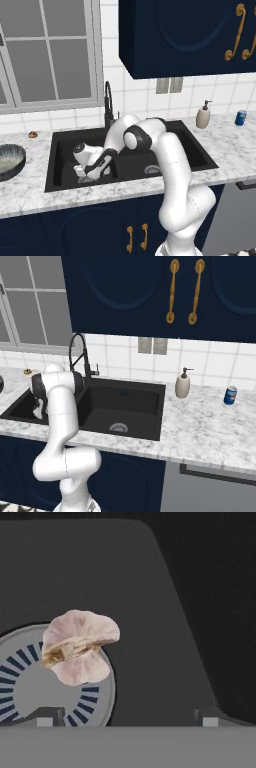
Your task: Pick the garlic from the sink and place it in the bowl. Then pick the bowl and place it in the microwave. Then close the microwave door and press the start button.
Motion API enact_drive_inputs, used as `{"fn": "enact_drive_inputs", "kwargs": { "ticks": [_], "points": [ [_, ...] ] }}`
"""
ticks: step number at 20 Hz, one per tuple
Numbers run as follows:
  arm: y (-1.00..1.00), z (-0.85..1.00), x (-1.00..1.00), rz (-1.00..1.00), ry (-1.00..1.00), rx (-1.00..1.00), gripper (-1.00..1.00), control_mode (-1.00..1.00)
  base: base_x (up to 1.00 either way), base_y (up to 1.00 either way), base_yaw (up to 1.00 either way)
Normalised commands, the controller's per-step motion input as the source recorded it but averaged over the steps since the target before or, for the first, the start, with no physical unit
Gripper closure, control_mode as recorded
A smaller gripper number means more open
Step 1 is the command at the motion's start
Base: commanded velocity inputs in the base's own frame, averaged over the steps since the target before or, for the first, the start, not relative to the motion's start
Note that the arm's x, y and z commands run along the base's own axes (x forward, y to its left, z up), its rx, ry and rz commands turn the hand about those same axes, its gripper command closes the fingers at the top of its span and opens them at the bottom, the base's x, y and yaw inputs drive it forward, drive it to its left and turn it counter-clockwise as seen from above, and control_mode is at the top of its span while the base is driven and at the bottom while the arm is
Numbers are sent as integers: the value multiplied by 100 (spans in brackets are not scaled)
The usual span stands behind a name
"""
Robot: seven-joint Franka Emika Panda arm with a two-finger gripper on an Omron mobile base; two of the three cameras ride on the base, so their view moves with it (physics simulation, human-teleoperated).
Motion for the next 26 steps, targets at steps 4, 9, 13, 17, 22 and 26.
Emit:
{"fn": "enact_drive_inputs", "kwargs": {
  "ticks": [4,9,13,17,22,26],
  "points": [
    [3,-23,26,0,-3,1,-100,-100,0,0,0],
    [9,-4,15,1,-11,8,-100,-100,0,0,0],
    [21,-2,10,0,-2,10,-100,-100,0,0,0],
    [0,-16,29,0,0,0,-100,-100,0,0,0],
    [7,-16,36,0,-3,0,-100,-100,0,0,0],
    [1,-32,27,0,1,0,100,-100,0,0,0]
  ]
}}
